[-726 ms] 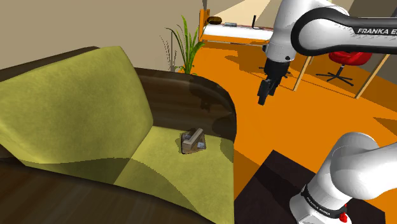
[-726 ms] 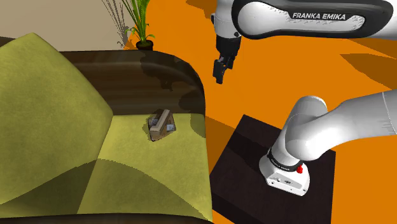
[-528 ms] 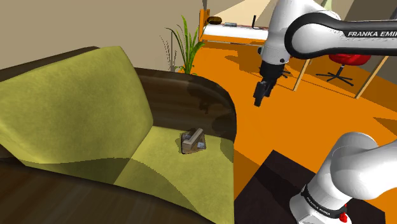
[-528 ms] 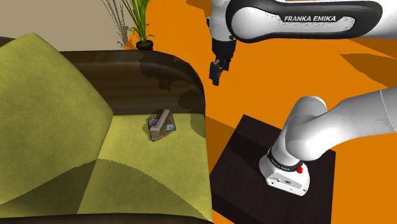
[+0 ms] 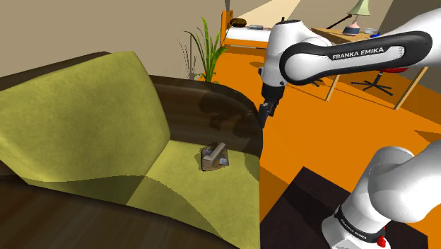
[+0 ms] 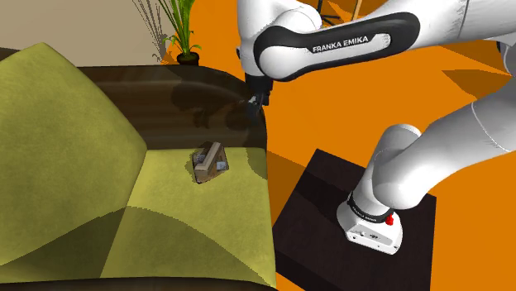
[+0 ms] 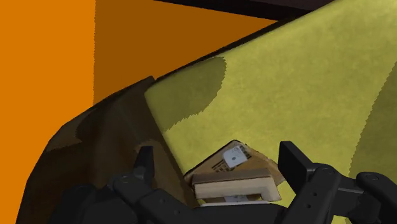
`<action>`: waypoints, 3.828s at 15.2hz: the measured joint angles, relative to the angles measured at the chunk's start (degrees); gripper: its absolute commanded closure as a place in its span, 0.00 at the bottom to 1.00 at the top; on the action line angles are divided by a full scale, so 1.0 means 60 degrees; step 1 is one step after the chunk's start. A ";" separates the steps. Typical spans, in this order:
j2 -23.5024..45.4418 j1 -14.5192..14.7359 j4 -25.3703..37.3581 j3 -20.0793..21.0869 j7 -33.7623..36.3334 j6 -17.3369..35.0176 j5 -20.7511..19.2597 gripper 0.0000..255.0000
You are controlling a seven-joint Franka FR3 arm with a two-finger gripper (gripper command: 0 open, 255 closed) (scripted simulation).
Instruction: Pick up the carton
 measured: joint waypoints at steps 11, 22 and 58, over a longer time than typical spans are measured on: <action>0.3783 0.0523 0.1322 0.0418 -0.0494 0.2440 -0.0018 0.00; 0.7627 0.1047 0.3909 0.0842 -0.0847 0.3651 -0.0452 0.00; 0.7658 0.1115 0.4579 0.0947 -0.1007 0.3013 -0.0416 1.00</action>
